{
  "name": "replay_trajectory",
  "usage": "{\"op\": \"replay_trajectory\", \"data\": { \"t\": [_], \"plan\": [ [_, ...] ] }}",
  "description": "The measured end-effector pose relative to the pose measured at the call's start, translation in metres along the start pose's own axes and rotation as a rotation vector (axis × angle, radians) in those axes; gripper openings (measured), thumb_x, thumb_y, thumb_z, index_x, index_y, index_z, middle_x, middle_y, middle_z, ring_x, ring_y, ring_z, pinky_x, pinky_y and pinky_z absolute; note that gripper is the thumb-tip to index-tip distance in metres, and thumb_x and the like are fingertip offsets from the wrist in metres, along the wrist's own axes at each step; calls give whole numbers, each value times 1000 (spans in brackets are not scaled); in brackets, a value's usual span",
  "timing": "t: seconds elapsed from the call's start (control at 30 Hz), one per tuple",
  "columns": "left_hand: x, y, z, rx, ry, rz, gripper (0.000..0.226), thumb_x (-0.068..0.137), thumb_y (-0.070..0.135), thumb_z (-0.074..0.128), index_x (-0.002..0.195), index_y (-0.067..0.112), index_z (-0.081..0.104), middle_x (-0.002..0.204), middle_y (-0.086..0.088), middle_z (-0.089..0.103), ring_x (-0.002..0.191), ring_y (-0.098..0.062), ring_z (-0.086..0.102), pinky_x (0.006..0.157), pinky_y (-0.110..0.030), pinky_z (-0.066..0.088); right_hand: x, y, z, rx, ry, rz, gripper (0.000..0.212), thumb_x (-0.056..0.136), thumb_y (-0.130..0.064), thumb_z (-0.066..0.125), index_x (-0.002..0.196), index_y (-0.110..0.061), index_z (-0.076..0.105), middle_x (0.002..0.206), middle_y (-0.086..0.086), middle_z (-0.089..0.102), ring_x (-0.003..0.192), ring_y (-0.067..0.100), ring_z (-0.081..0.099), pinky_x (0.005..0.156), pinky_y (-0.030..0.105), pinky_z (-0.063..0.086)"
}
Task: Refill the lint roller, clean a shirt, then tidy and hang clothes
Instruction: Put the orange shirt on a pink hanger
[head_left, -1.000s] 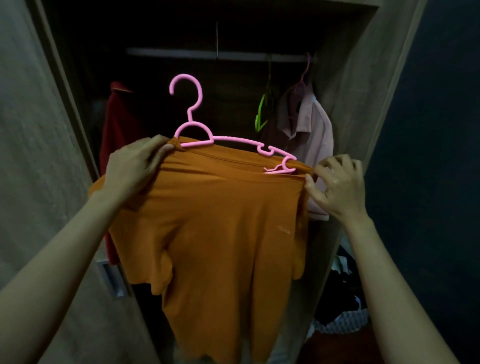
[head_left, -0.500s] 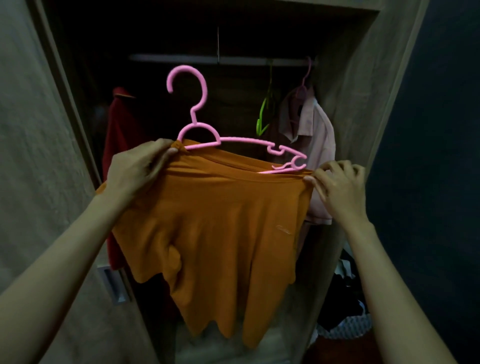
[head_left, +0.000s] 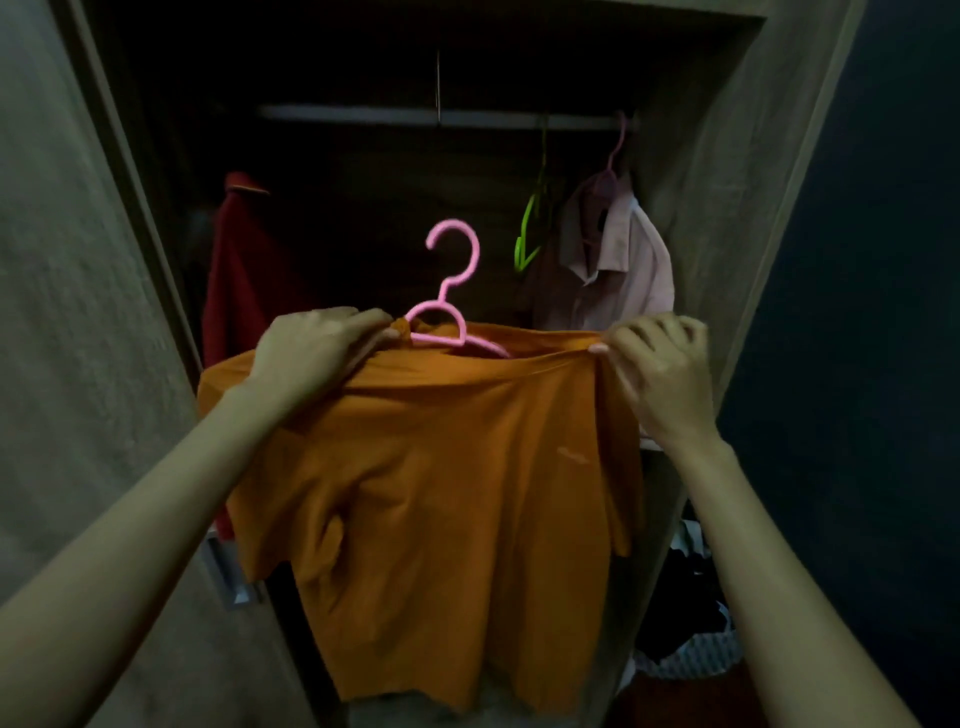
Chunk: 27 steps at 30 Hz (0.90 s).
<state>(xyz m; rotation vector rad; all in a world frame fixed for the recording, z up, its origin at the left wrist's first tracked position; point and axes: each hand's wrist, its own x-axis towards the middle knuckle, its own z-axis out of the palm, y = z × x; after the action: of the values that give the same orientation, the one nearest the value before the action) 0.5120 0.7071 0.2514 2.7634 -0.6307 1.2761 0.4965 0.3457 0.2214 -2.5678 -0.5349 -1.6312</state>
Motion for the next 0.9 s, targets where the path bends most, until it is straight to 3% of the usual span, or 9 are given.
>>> {"op": "replay_trajectory", "data": {
  "t": [0.1, 0.2, 0.27, 0.33, 0.43, 0.6, 0.7, 0.8, 0.9],
  "plan": [
    [4, 0, 3, -215, 82, -76, 38, 95, 54, 38, 113, 30, 62, 102, -3, 73, 86, -28, 69, 68, -40, 55, 3, -12, 5, 333, -133, 187, 42, 96, -47, 39, 129, -25, 51, 128, 3, 57, 122, 20, 47, 98, 27, 22],
    [6, 4, -3, -375, 110, -48, 41, 96, 49, 41, 116, 25, 66, 110, 0, 72, 95, -21, 69, 79, -40, 56, 3, -7, 15, 388, -283, 355, 56, 94, -55, 38, 144, -33, 28, 148, -1, 38, 137, 16, 31, 110, 35, 12],
    [7, 4, -3, -468, 111, -27, 41, 95, 45, 45, 116, 19, 69, 112, 9, 69, 102, -16, 67, 86, -37, 55, 0, -1, 21, 475, -366, 386, 49, 94, -58, 33, 134, -31, 41, 134, 0, 52, 125, 19, 46, 112, 44, 27],
    [9, 2, -3, -513, 114, -31, 39, 95, 44, 48, 116, 19, 70, 110, 32, 60, 104, -8, 65, 89, -34, 54, 2, -3, 20, 497, -384, 369, 46, 94, -59, 27, 107, -22, 51, 101, -1, 61, 94, 16, 57, 88, 41, 48],
    [12, -2, -6, -517, 88, -45, 40, 94, 48, 48, 116, 22, 69, 100, 50, 54, 104, 0, 61, 89, -31, 53, 4, -9, 18, 431, -353, 259, 38, 96, -52, 27, 89, -20, 46, 78, -4, 53, 70, 11, 51, 63, 25, 37],
    [13, 7, -3, -537, 36, -18, 34, 96, 42, 50, 112, 21, 71, 103, 6, 71, 94, -11, 67, 81, -36, 55, 7, -24, 16, 492, -252, 194, 39, 99, -44, 28, 87, -18, 54, 69, -8, 51, 63, -3, 48, 56, 18, 36],
    [10, 10, -1, -541, 113, -60, 32, 97, 35, 50, 105, 13, 71, 97, 5, 69, 91, -13, 66, 81, -31, 53, 7, -24, 15, 590, -145, 304, 35, 101, -35, 36, 91, -14, 62, 67, 4, 59, 59, 13, 56, 56, 29, 45],
    [-1, 1, -1, -468, 191, -168, 29, 99, 35, 45, 100, 16, 67, 91, 10, 64, 84, -8, 63, 75, -27, 51, 7, -17, 4, 573, -52, 403, 28, 101, -21, 39, 91, -15, 64, 62, 0, 57, 55, 9, 54, 56, 21, 41],
    [-21, -10, 7, -458, 172, -266, 25, 103, 34, 38, 91, 23, 57, 72, 6, 60, 60, -7, 57, 54, -29, 47, 6, -8, -8, 532, -28, 505, 30, 101, -23, 40, 91, -11, 66, 60, -10, 51, 56, 4, 53, 54, 15, 38]
  ]
}}
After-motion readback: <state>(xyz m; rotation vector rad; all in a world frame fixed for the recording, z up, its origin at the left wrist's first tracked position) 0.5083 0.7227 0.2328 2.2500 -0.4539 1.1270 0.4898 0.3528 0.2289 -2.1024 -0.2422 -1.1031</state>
